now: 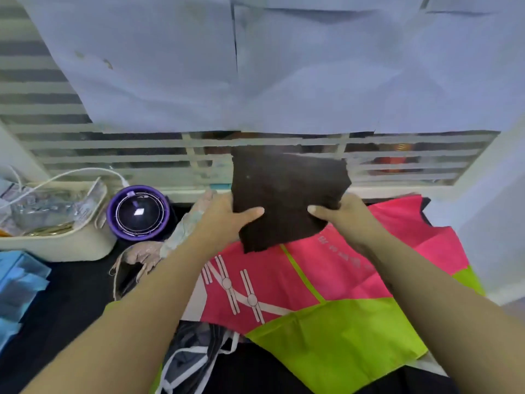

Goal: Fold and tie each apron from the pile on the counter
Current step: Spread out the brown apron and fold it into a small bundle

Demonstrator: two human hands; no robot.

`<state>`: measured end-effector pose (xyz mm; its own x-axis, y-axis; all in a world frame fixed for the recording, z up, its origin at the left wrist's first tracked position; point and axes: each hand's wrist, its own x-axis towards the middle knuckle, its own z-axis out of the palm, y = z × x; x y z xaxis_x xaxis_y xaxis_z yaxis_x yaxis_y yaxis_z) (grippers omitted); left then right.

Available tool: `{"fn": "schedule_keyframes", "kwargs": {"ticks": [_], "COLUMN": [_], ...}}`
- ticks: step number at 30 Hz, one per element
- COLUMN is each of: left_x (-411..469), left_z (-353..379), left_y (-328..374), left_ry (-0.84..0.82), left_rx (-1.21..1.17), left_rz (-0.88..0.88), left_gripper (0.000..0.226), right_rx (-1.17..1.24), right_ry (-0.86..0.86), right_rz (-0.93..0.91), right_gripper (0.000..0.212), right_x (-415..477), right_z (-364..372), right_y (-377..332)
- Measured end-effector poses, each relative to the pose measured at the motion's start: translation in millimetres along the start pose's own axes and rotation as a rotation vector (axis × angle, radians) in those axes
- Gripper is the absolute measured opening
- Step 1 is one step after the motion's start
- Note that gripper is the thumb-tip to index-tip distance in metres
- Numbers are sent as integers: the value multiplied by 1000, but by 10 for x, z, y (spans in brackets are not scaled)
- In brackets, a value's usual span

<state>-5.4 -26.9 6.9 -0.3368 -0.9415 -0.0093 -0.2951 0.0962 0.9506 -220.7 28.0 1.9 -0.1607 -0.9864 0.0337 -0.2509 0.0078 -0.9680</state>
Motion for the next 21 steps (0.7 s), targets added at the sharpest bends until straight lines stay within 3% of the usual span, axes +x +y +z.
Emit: {"fn": "schedule_keyframes", "kwargs": {"ticks": [3, 8, 12, 15, 18, 21], "left_x": [-227, -586, -812, -878, -931, -954], "left_z": [143, 245, 382, 455, 472, 490], "left_y": [-390, -723, -883, -944, -968, -1052], "left_ry": [-2, -102, -241, -278, -290, -306], "left_rx": [15, 69, -37, -174, -253, -296], "left_rz": [-97, -226, -329, -362, -394, -424], "left_gripper": [27, 8, 28, 31, 26, 64], "right_rx": [-28, -101, -134, -82, -19, 25], "right_ry": [-44, -173, -271, -305, -399, -383], "right_rz": [77, 184, 160, 197, 281, 350], "right_gripper": [29, 15, 23, 48, 39, 32], "right_x": [-177, -488, -753, -843, -849, -836], "right_z": [97, 15, 22, 23, 3, 21], "right_y": [393, 740, 883, 865, 837, 825]}}
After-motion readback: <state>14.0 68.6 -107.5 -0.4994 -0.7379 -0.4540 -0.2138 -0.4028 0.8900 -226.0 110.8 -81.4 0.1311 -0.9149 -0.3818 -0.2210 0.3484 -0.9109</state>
